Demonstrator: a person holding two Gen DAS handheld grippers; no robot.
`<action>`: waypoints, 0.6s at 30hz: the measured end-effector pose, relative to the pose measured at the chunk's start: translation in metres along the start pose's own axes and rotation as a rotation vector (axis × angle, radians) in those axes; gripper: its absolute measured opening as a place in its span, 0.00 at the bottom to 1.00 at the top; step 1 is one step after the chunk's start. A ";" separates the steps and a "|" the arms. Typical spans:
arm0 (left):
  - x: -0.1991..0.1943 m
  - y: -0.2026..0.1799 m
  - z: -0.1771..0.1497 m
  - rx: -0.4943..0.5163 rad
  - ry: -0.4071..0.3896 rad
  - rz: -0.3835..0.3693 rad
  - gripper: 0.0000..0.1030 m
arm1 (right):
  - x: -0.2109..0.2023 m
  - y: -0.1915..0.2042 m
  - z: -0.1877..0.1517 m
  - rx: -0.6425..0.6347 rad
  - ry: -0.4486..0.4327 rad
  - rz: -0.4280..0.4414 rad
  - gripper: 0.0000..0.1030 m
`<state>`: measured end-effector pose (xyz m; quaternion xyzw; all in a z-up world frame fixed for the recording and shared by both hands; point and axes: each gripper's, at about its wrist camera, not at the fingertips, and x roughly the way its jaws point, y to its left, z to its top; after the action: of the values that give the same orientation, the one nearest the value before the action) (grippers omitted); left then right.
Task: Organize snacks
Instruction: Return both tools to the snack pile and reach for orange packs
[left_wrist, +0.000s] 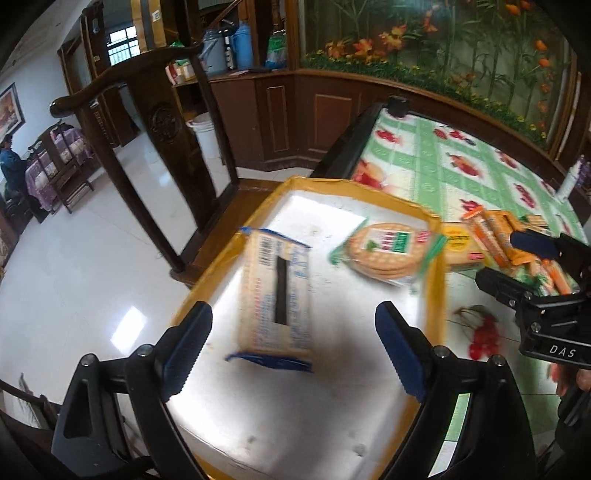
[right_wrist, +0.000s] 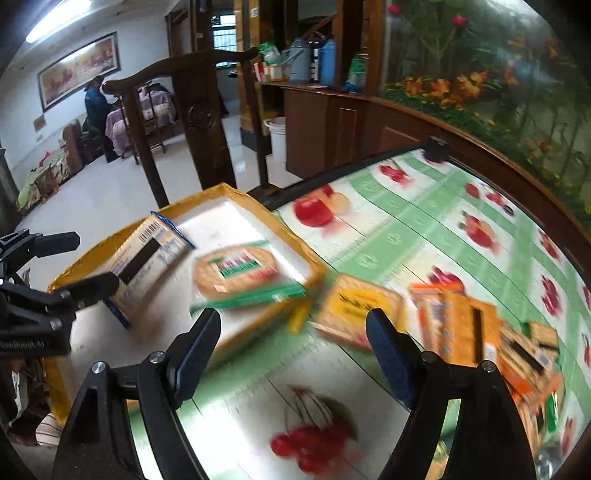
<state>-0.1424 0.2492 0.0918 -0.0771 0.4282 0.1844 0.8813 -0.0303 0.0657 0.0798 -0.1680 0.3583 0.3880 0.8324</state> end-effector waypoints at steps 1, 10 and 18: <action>-0.002 -0.005 -0.001 0.002 -0.003 -0.010 0.87 | -0.006 -0.006 -0.006 0.014 -0.001 -0.004 0.79; -0.011 -0.057 -0.007 0.058 -0.011 -0.089 0.88 | -0.033 -0.047 -0.055 0.129 0.014 -0.075 0.79; -0.011 -0.108 -0.006 0.094 -0.003 -0.141 0.92 | -0.049 -0.078 -0.090 0.220 0.021 -0.102 0.79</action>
<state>-0.1107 0.1454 0.0940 -0.0653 0.4285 0.1018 0.8954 -0.0338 -0.0601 0.0540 -0.0977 0.3985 0.3019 0.8605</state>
